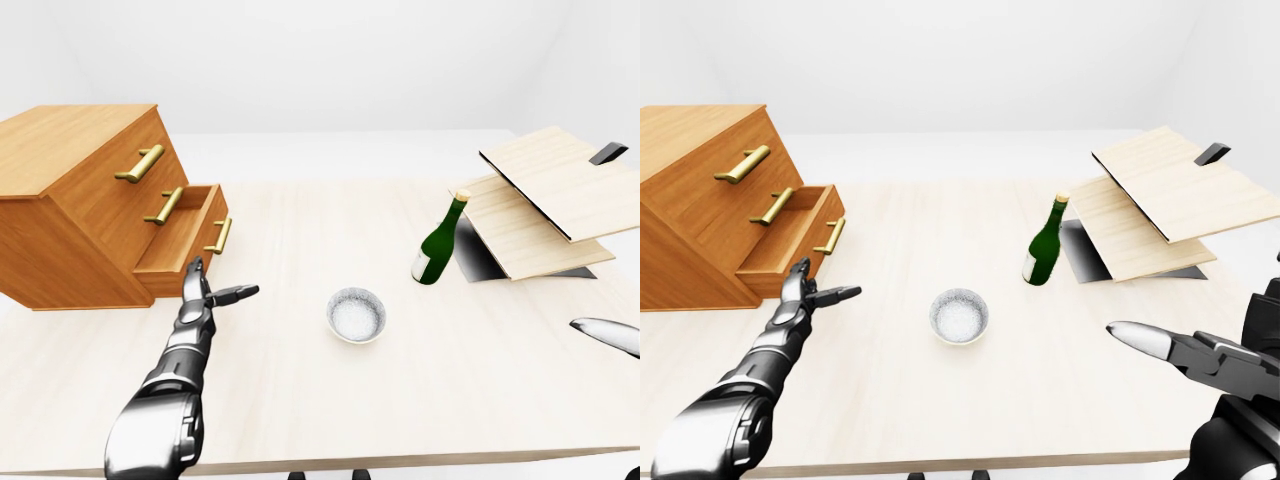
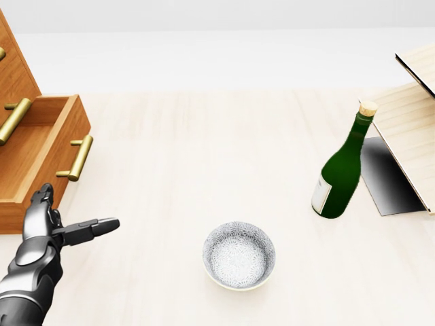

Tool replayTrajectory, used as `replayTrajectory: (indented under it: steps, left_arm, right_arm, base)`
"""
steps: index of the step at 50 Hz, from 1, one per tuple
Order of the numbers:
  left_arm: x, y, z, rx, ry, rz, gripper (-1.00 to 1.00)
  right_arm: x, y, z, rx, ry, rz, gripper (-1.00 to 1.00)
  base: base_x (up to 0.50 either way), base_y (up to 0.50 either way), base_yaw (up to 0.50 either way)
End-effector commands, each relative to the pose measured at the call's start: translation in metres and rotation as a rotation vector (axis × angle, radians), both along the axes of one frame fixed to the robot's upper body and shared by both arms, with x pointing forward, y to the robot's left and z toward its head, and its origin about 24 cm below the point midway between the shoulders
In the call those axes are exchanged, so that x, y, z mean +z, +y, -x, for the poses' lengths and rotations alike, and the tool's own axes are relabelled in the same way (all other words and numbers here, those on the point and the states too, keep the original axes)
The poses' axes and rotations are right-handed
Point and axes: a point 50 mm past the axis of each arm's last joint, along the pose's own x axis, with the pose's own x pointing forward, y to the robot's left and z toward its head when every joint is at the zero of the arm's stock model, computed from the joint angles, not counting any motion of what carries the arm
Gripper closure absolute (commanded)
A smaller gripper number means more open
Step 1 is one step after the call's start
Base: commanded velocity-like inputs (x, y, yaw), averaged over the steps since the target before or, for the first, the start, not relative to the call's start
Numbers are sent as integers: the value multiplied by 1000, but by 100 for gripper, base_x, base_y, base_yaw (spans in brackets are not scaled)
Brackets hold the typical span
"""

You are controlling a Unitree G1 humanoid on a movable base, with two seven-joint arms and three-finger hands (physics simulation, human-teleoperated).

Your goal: Close the bottom drawer of the cabinet.

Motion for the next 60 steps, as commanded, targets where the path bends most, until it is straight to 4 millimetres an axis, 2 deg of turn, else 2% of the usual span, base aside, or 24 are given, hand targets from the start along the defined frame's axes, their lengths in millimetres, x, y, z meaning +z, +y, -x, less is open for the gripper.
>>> replayTrajectory:
  steps: [1, 16, 17, 20, 26, 40, 60]
  left_arm:
    - [4, 17, 3, 102, -4, -21, -100]
    - [4, 31, 9, 210, 13, -45, -100]
    - [1, 39, 15, 292, 42, -88, -100]
    - [1, 45, 19, 345, 51, -105, -100]
    - [4, 48, 19, 363, 40, -109, -100]
    - [8, 69, 30, 544, 39, -158, -100]
    - [9, 75, 34, 562, 35, -161, -100]
  right_arm:
    - [0, 0, 0, -1, 0, 0, -100]
    - [-2, -1, -1, -1, 12, -3, -100]
    - [-2, -1, -1, 0, 14, -3, -100]
    - [-3, -1, -2, 0, 19, -4, -100]
    - [-3, 0, -2, 0, 19, -4, -100]
    - [-2, 1, -1, 1, 10, 0, -100]
    - [-1, 1, -1, 1, 5, 1, -100]
  base:
    - [0, 0, 0]
    - [0, 0, 0]
    - [0, 0, 0]
    - [0, 0, 0]
    - [0, 0, 0]
    - [0, 0, 0]
    - [0, 0, 0]
